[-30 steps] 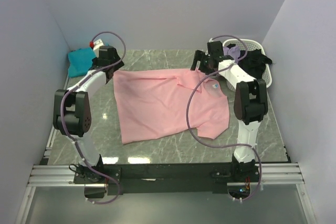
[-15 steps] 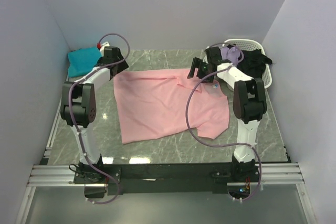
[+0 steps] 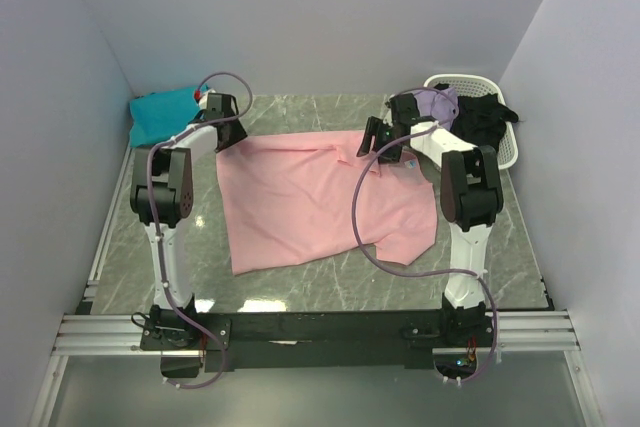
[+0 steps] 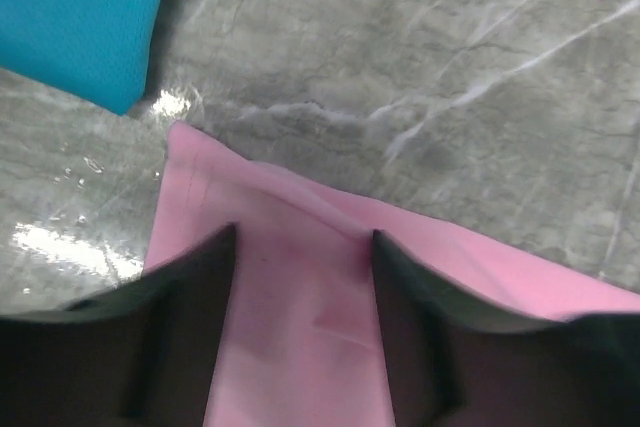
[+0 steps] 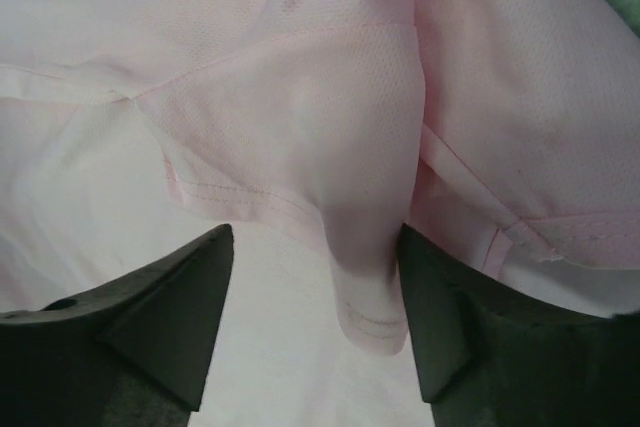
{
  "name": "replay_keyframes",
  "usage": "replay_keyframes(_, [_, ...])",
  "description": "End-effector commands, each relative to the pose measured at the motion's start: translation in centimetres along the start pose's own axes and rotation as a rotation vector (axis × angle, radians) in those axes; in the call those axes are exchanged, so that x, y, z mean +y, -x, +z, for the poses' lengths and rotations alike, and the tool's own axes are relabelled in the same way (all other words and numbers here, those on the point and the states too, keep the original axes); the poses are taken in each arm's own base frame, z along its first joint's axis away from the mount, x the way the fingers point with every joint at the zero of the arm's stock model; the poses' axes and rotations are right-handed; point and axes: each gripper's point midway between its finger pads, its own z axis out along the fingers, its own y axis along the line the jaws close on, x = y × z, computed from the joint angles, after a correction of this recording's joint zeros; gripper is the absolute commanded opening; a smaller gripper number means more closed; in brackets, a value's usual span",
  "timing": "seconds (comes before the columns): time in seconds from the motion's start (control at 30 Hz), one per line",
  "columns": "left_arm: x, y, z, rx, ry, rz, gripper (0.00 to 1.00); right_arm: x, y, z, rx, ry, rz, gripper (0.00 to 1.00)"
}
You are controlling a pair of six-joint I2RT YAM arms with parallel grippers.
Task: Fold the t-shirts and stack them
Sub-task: Flatten the tshirt out
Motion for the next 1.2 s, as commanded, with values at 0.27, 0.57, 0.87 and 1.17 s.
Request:
replay_keyframes(0.27, [-0.2,2.9,0.3,-0.053,0.018,-0.011,0.01,2.7,3.4,-3.7,-0.127,0.072,-0.067,0.21])
replay_keyframes(0.57, [-1.1,5.6,-2.5,-0.102,-0.01,-0.003,0.01,4.9,5.0,-7.8,-0.199,0.116,-0.105,0.0])
replay_keyframes(0.87, [-1.9,11.6,-9.1,-0.222,-0.018,0.032,0.01,9.1,8.6,-16.4,-0.368,0.181,-0.178,0.0])
replay_keyframes(1.17, [-2.3,15.3,-12.2,-0.294,-0.052,0.049,0.17,10.2,12.5,-22.0,-0.522,0.122,-0.207,0.0])
